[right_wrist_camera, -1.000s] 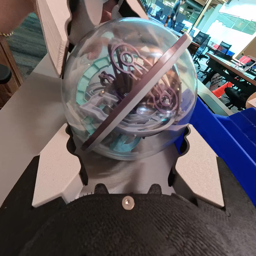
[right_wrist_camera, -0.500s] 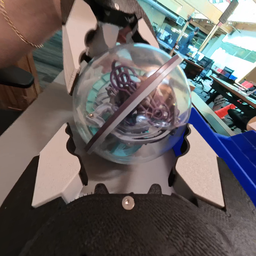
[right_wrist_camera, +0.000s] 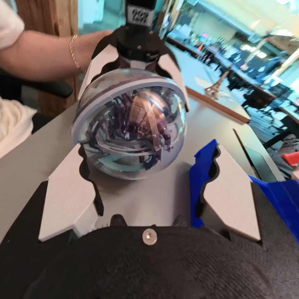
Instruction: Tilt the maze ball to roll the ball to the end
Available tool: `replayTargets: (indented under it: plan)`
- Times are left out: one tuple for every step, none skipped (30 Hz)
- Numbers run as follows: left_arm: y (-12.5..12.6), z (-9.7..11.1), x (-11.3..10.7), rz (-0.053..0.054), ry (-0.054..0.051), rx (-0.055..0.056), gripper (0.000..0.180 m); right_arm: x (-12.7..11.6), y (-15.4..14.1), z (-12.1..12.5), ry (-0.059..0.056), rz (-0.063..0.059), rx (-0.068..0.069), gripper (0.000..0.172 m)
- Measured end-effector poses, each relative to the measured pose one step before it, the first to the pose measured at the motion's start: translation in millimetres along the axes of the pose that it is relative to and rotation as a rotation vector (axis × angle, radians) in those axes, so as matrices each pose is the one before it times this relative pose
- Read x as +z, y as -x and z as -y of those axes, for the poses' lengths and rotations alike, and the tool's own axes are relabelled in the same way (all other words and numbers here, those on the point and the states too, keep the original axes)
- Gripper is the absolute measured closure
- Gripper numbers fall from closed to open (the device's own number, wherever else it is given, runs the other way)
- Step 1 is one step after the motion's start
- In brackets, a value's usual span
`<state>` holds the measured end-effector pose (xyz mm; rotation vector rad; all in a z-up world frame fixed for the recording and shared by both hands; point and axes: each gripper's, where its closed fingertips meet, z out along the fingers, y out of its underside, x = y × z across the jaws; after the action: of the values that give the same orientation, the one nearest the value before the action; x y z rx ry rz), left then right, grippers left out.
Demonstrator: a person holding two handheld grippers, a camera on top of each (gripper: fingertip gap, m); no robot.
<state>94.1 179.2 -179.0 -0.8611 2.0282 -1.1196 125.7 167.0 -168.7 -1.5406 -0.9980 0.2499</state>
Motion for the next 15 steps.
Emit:
replayTargets:
  plan:
    - [-0.83,0.16,-0.50,-0.0059,-0.0094,0.0108,0.024,7.59,3.40,-2.39,0.0543,0.0528,-0.0314,0.020]
    - [-0.89,-0.33,-0.90,-0.0055,-0.0060,0.0110,0.024,7.31,2.92,-1.71,0.0493,0.0486,-0.0263,0.018]
    - [-0.34,-0.92,-1.41,-0.0028,0.0003,0.0064,0.024,6.86,3.08,-0.81,0.0375,0.0442,-0.0240,0.017]
    - [0.50,-1.69,-1.66,0.0006,0.0060,-0.0024,0.024,6.71,5.21,-1.29,0.0321,0.0514,-0.0210,0.023]
    - [1.42,-2.23,-1.85,0.0042,0.0082,-0.0128,0.024,6.82,3.25,-3.38,0.0380,0.0306,-0.0097,0.027]
    - [2.34,-2.46,-1.84,0.0064,0.0066,-0.0268,0.024,5.85,-2.46,-2.69,0.0287,-0.0148,-0.0183,0.023]
    - [1.46,-2.19,-1.85,-0.0001,0.0018,-0.0173,0.024,3.72,-1.29,-0.35,0.0071,-0.0100,-0.0129,0.020]
    - [-0.08,-1.80,-1.89,-0.0003,-0.0015,-0.0025,0.024,1.20,-0.11,2.20,-0.0099,0.0003,0.0005,0.020]
    - [-0.07,-2.05,-1.01,0.0007,0.0059,-0.0122,0.024,0.06,0.10,0.54,0.0027,-0.0050,-0.0006,0.021]
    - [-0.40,-2.89,0.26,-0.0058,0.0182,-0.0262,0.024,-0.34,0.57,-0.26,0.0110,-0.0071,-0.0019,0.021]
    - [-0.80,-2.57,1.02,-0.0104,0.0206,-0.0253,0.023,-0.86,0.53,-1.06,0.0189,-0.0086,-0.0017,0.021]
    - [-0.07,-1.07,0.69,-0.0032,0.0132,-0.0152,0.023,-1.11,0.28,-1.81,0.0242,-0.0072,0.0023,0.022]
    - [-0.10,-1.36,0.66,-0.0011,0.0166,-0.0187,0.023,-0.99,0.26,-1.85,0.0210,-0.0067,0.0015,0.022]
    - [-0.35,-2.65,0.59,-0.0008,0.0274,-0.0301,0.023,-0.59,0.29,-1.33,0.0143,-0.0063,-0.0003,0.022]
    - [-0.65,-4.45,0.03,-0.0002,0.0420,-0.0437,0.023,-0.48,0.21,-0.68,0.0096,-0.0047,0.0013,0.022]
